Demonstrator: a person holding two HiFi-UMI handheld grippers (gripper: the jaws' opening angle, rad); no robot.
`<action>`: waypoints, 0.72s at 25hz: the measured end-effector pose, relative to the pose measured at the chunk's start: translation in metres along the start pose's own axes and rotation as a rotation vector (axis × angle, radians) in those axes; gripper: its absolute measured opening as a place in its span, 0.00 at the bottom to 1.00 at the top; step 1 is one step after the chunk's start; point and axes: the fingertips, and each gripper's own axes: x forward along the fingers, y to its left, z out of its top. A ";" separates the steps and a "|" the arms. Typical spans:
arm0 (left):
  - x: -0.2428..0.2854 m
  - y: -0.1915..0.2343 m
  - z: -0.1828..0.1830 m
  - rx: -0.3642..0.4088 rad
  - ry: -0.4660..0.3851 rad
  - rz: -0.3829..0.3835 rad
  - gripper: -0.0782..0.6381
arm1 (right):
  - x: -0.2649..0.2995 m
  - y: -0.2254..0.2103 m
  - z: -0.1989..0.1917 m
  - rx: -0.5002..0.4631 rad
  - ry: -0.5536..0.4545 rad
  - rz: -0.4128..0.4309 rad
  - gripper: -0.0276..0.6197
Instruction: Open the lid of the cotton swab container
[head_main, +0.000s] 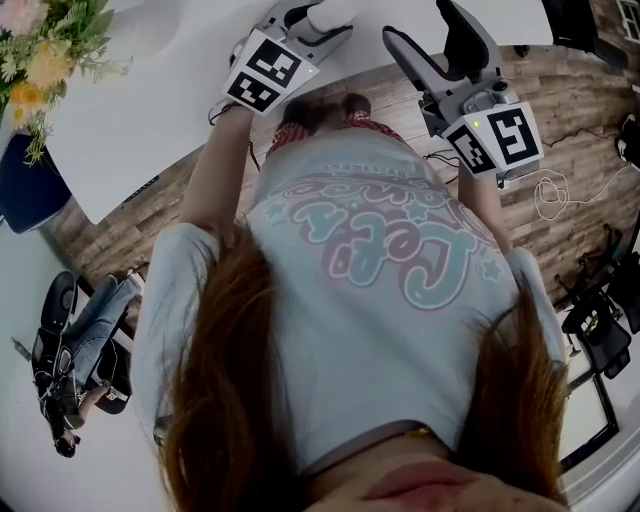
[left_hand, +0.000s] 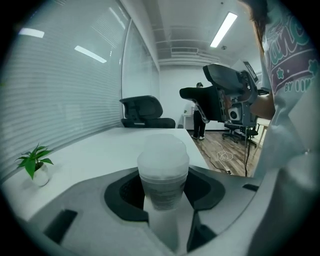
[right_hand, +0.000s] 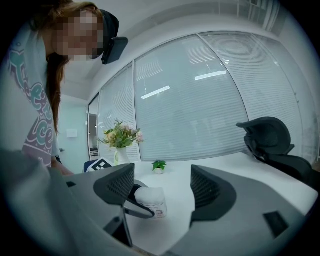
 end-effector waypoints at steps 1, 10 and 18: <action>-0.002 0.000 0.002 0.002 -0.003 -0.004 0.38 | 0.001 0.000 0.001 -0.001 -0.001 0.003 0.59; -0.024 -0.001 0.021 0.036 -0.014 -0.041 0.38 | 0.008 0.006 0.008 -0.017 -0.015 0.039 0.59; -0.043 -0.009 0.030 0.074 -0.002 -0.126 0.39 | 0.019 0.016 0.012 -0.064 -0.005 0.111 0.58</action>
